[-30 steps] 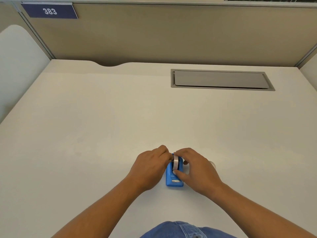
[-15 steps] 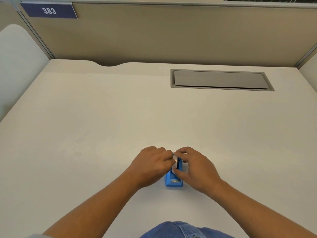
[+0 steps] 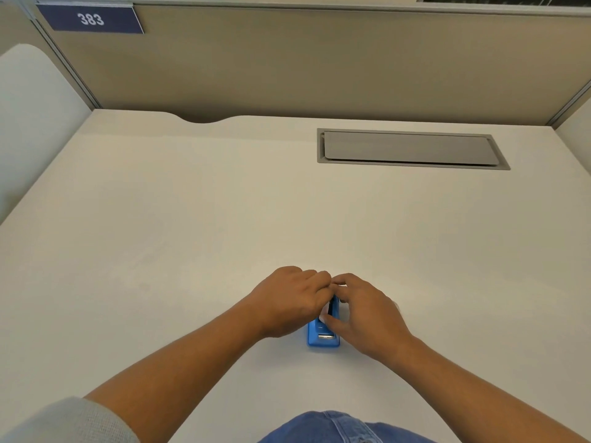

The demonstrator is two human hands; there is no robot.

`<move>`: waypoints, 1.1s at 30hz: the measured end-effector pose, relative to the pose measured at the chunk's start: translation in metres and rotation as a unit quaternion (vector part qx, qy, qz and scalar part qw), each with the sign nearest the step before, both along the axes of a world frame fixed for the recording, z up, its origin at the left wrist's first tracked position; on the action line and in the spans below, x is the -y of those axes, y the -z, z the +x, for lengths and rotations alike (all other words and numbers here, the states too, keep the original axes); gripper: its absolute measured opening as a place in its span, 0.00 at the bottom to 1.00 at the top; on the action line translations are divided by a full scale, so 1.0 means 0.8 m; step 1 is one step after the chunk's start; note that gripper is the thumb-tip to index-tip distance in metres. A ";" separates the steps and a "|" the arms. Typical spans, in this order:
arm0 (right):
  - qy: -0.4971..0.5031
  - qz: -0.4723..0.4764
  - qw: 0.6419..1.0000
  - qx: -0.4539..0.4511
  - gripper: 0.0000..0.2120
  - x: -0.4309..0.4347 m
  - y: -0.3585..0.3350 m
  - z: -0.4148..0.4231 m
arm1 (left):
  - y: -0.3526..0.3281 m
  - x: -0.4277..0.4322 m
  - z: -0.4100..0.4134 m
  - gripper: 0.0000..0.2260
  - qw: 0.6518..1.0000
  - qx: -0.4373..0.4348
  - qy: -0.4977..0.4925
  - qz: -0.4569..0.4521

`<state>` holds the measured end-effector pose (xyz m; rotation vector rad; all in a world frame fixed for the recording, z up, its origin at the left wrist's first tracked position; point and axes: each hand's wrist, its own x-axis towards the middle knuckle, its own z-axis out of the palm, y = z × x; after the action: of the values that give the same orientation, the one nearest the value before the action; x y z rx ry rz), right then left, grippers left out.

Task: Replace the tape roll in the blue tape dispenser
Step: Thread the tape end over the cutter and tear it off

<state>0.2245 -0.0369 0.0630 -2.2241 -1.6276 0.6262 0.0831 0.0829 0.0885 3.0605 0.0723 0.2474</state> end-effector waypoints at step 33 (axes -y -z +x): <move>0.054 0.042 0.997 0.026 0.08 0.010 -0.035 -0.005 | 0.012 0.031 -0.005 0.06 0.941 0.027 -0.258 -0.218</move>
<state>0.2207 -0.0445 0.0911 -2.2666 -1.5175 0.4655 0.0791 0.0577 0.0790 2.5332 0.8134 0.2928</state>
